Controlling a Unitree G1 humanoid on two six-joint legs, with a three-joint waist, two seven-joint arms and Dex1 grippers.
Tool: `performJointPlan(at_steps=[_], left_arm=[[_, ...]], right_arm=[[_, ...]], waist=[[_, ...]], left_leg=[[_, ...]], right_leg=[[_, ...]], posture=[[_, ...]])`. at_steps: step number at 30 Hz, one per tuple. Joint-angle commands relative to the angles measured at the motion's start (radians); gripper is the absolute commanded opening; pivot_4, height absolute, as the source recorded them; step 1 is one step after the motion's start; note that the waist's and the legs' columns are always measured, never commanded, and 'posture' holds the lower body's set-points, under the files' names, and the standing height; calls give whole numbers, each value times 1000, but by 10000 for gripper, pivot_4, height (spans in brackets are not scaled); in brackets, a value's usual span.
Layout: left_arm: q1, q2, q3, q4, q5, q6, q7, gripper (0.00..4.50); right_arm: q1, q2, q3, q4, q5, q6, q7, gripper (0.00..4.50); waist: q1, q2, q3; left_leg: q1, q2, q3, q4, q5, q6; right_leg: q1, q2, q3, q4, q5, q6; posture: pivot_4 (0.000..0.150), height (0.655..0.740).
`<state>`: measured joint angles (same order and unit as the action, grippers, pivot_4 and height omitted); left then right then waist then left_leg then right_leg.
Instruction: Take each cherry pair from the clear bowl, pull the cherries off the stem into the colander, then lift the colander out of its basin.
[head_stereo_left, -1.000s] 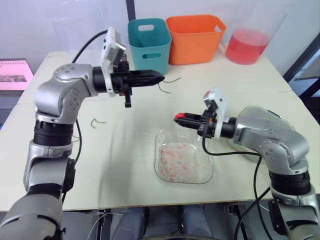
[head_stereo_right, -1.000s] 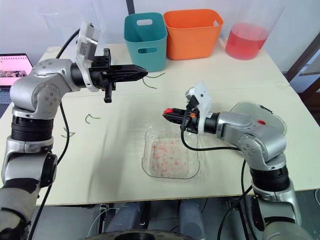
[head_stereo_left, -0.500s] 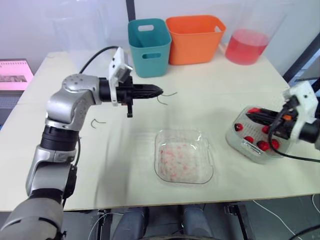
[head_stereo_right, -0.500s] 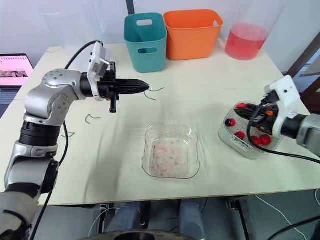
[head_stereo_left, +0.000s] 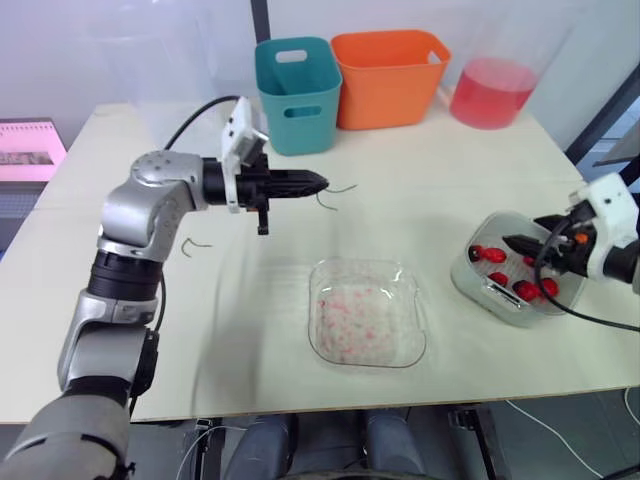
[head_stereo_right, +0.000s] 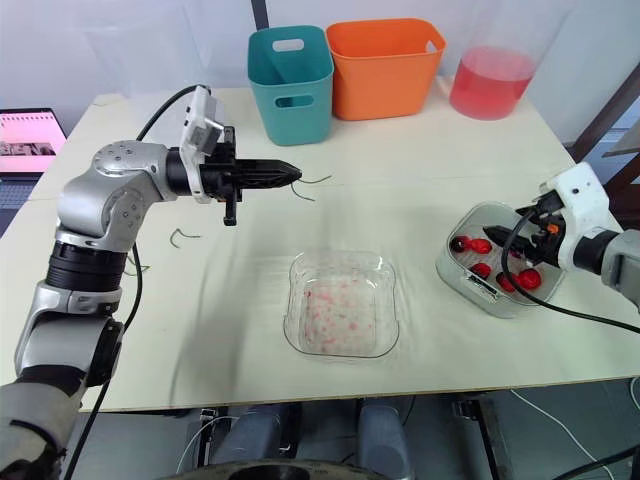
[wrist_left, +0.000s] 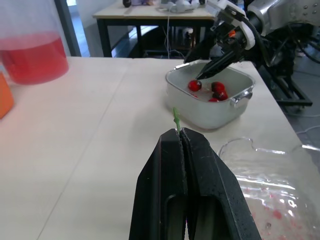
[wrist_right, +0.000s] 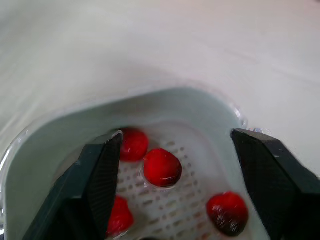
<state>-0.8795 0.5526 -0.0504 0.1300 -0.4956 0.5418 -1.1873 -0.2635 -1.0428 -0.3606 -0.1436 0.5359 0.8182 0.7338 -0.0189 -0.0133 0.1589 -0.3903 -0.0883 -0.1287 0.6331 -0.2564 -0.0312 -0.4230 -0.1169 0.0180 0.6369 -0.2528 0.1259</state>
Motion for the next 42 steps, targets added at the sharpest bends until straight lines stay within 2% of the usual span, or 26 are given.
performJointPlan(at_steps=[1, 5, 9, 14, 19, 23, 24, 25, 26, 28, 32, 38, 42], left_arm=[[15, 47, 87, -51, -40, 45, 42, 0], [114, 136, 196, -105, -77, 145, 118, 0], [316, 244, 328, -188, -113, 250, 179, 0], [616, 320, 497, -235, -138, 309, 205, 0], [741, 312, 537, -234, -126, 274, 234, 0], [756, 288, 513, -202, -108, 226, 259, 0], [755, 286, 508, -198, -105, 217, 260, 4449], [755, 287, 505, -195, -105, 212, 261, 5954], [755, 289, 504, -193, -106, 209, 259, 9276], [753, 298, 505, -188, -104, 203, 259, 18410], [759, 319, 531, -190, -113, 207, 260, 39491], [726, 363, 563, -204, -132, 208, 260, 39491], [663, 357, 523, -259, -145, 186, 271, 39491]], right_arm=[[-127, 10, -9, -130, 108, 67, 4, 35052], [-354, 131, 138, -303, 310, 202, 6, 35052], [-494, 311, 348, -389, 343, 234, -26, 35052], [-534, 474, 609, -362, 177, 125, -30, 35052], [-531, 533, 731, -289, 45, 28, -9, 35052], [-527, 547, 745, -266, 10, -1, 24, 35052], [-525, 547, 744, -263, 4, -4, 30, 35451], [-523, 546, 741, -262, 0, -7, 35, 35451], [-521, 543, 735, -261, -3, -7, 40, 35451], [-515, 537, 718, -256, -4, -5, 46, 35451], [-498, 528, 679, -255, -2, 7, 46, 35451], [-476, 540, 588, -233, 4, 10, 5, 35451], [-475, 581, 478, -197, 8, -14, -66, 35451]], waist=[[-3, 0, 0], [-22, 1, 0], [-27, 0, 0], [-15, 0, 0], [14, -1, -1], [9, -1, -1], [6, -1, -1], [4, -1, -1], [2, -1, -1], [-1, -1, -1], [-1, -1, -1], [4, -1, -1], [5, -1, -1]], left_leg=[[0, 0, 0, 0, 0, 0], [1, 1, -3, -2, 0, 0], [0, 1, -7, -2, 0, 0], [-1, -1, -8, -2, 0, 0], [-1, -2, -8, -1, 0, 0], [-1, -2, -9, -2, 0, -1], [-1, -2, -9, -2, 0, -1], [-1, -2, -9, -2, 0, -1], [-1, -2, -9, -2, 0, -1], [-1, -1, -8, -3, 0, -1], [-1, -1, -8, -3, 0, -1], [-1, -1, -8, -3, -1, 0], [-1, -2, -8, -3, -1, 0]], right_leg=[[0, 0, 0, 0, 0, 0], [-1, 1, 0, 0, 0, 0], [-2, 2, 0, 0, 0, 0], [-3, 0, 0, 0, 0, 0], [-2, -1, -1, -1, 0, 0], [-1, -1, -1, -1, 1, -1], [-2, -1, -1, -1, 1, -1], [-2, -1, -1, -1, 1, -1], [-3, -1, -1, -1, 1, -1], [-4, -1, -1, 0, 1, -1], [-4, -1, -1, 0, 1, -1], [-4, -1, 0, 0, 1, -1], [-3, -1, -1, 0, 1, -1]], posture=[[1500, 7400], [1500, 7400], [1500, 7400], [1500, 7400], [1500, 7400], [1500, 7400], [1500, 7400], [1500, 7400], [1500, 7400], [1500, 7400], [1500, 7400], [1500, 7400], [1500, 7400]])
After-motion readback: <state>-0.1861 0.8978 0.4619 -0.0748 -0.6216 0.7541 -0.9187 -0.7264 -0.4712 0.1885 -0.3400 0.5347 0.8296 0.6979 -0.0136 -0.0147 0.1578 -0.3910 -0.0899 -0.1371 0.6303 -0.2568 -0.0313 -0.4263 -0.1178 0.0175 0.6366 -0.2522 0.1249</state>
